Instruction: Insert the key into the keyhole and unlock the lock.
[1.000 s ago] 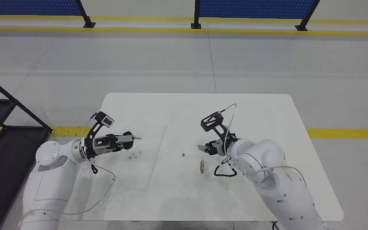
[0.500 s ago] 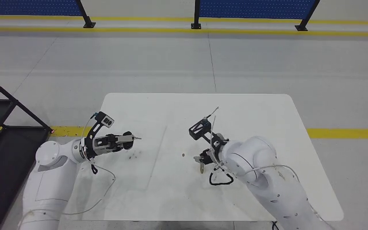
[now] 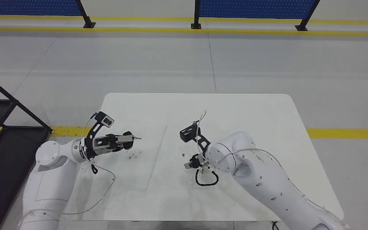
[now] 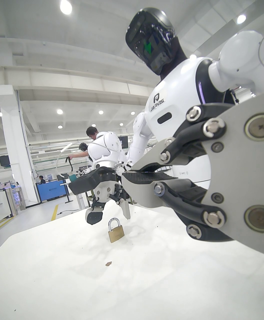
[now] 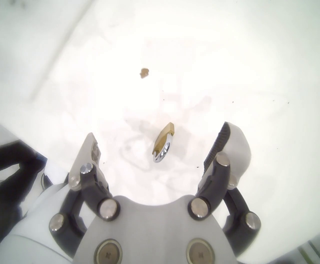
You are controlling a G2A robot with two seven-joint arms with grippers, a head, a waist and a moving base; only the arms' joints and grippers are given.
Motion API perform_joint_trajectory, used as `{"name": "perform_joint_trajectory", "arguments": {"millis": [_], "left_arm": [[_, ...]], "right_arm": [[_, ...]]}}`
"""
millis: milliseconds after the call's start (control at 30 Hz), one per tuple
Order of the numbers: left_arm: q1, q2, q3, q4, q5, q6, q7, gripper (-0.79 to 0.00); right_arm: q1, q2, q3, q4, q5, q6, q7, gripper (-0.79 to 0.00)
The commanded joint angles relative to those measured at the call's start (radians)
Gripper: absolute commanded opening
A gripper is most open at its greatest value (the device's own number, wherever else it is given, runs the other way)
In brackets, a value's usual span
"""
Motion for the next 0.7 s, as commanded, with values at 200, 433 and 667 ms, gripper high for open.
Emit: {"name": "perform_joint_trajectory", "arguments": {"millis": [200, 433, 667], "left_arm": [[0.0, 0.0, 0.0, 0.0, 0.0, 0.0, 0.0, -0.785], [0.0, 0.0, 0.0, 0.0, 0.0, 0.0, 0.0, -0.785], [0.0, 0.0, 0.0, 0.0, 0.0, 0.0, 0.0, -0.785]], "right_arm": [[-0.025, 0.001, -0.02, -0.008, -0.086, 0.0, 0.0, 0.0], [-0.035, -0.001, -0.046, 0.011, -0.07, 0.0, 0.0, 0.0], [-0.024, -0.002, -0.067, 0.038, -0.047, 0.0, 0.0, 0.0]]}}
